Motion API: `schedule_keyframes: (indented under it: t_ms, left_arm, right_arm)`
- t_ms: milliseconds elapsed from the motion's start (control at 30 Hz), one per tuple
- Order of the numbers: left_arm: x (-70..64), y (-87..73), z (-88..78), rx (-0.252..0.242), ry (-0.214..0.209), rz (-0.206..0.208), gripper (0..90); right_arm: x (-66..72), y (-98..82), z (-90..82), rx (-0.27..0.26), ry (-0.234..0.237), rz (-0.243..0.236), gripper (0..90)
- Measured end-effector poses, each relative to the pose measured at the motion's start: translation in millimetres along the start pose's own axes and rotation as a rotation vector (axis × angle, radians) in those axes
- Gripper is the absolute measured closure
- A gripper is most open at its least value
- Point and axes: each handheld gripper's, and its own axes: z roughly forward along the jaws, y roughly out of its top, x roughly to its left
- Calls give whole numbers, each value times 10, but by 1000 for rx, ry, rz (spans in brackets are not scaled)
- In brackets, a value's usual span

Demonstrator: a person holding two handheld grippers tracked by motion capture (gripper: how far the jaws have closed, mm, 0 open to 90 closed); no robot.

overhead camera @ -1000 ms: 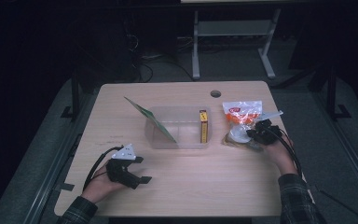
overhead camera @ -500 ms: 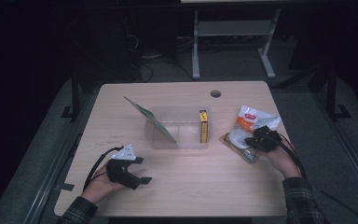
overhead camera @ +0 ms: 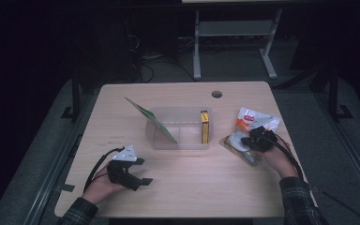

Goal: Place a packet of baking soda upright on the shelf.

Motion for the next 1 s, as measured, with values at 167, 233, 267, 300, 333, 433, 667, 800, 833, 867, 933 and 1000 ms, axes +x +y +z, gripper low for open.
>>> schedule_keyframes:
  t_ms: [167,233,267,300,333,433,667,800,833,867,933,1000]
  left_arm:
    - [-3,-2,4,1,2,1,144]
    - [-6,-1,4,-1,0,-1,145]
    - [-6,-1,5,-1,0,0,144]
    - [-6,-1,5,1,0,0,145]
    - [-8,-2,9,-1,0,0,145]
    - [-8,2,15,3,2,12,145]
    - [-13,6,9,-1,2,9,145]
    - [-19,9,0,-10,2,7,145]
    - [-16,9,-3,-13,4,8,145]
    - [-14,9,-3,-14,4,8,145]
    - [-16,10,-2,-12,3,8,145]
    - [-23,10,0,-11,0,7,145]
  right_arm:
    - [102,-27,-42,10,28,-34,900]
    - [158,-39,-63,16,37,-43,900]
    - [184,-45,-74,20,44,-48,899]
    - [208,-50,-83,23,45,-53,899]
    - [242,-58,-95,23,49,-62,899]
    - [324,-95,-130,16,84,-67,899]
    - [340,-178,-217,4,124,-51,899]
    - [328,-195,-217,2,151,-27,899]
    - [337,-194,-221,4,162,-31,900]
    - [348,-195,-222,6,170,-30,900]
    - [376,-196,-228,9,196,-34,900]
    - [425,-200,-230,8,214,-37,900]
